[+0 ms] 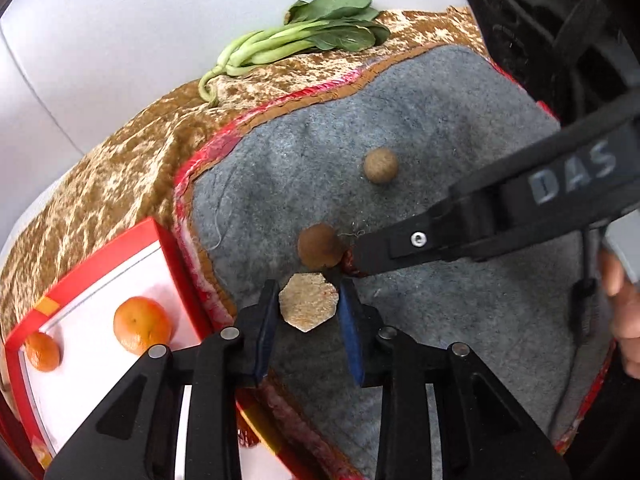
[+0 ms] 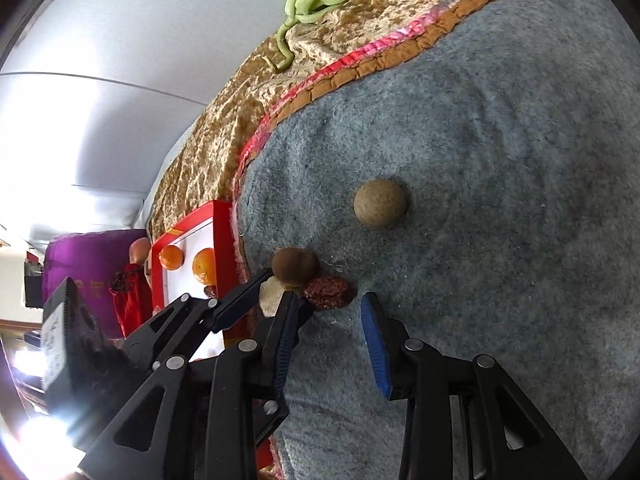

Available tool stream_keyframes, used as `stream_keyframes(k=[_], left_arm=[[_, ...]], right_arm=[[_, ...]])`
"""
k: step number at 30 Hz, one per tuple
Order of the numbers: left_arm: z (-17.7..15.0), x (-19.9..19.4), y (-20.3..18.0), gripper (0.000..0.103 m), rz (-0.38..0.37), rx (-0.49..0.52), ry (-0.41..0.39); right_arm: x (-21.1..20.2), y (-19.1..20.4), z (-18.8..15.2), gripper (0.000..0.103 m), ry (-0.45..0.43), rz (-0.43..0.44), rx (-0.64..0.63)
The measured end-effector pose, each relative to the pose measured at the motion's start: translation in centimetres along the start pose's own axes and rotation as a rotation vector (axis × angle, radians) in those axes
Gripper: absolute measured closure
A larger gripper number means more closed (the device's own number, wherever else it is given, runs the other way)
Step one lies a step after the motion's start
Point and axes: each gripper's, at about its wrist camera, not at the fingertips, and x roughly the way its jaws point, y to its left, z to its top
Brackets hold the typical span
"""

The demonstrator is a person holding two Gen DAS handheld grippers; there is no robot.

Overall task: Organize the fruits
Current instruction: 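Grasp the pale cube with the left tool while the right tool grasps a red date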

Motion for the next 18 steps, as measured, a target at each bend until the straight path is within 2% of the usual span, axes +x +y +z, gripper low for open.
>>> stream_keyframes(k=[11,15,18], left_arm=[[-2.3,-4.2,-0.8,0.075,-0.012,-0.055,-0.045],[-2.7,-5.5,-1.1,0.075,-0.012,-0.065,-0.065],[-3.0,-6.1,-1.1,0.075,-0.005,-0.096,-0.071]], right_arm=[[1.7,2.3,0.0,0.067,-0.048,-0.083,-0.077],[2.1,3.4,-0.1,0.060,-0.059,-0.124,-0.121],[2.7,4.4,-0.5,0.059,-0.073,-0.176,-0.161]])
